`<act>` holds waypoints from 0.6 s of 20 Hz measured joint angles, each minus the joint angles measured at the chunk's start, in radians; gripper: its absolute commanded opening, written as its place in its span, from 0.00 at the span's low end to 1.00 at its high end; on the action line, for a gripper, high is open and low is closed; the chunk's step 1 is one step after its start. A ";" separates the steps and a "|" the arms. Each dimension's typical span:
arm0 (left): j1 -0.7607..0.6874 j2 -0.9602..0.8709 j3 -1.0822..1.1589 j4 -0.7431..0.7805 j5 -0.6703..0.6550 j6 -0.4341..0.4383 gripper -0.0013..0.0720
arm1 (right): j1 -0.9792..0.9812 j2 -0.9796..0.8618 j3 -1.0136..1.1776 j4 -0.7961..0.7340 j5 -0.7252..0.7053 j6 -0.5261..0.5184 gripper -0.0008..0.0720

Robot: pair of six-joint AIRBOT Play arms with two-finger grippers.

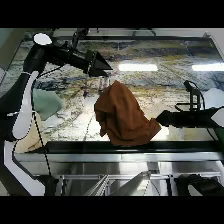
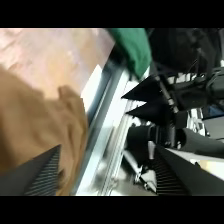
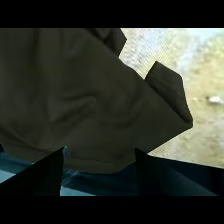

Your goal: Fold the shirts.

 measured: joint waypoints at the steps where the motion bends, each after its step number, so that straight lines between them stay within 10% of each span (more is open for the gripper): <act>1: 0.023 -0.009 -0.013 0.035 -0.018 -0.009 0.74 | 0.000 -0.007 -0.014 0.006 0.008 0.000 0.70; 12: 0.118 0.031 -0.535 0.298 0.052 -0.004 0.74 | 0.000 -0.270 -0.130 0.103 -0.118 -0.001 0.69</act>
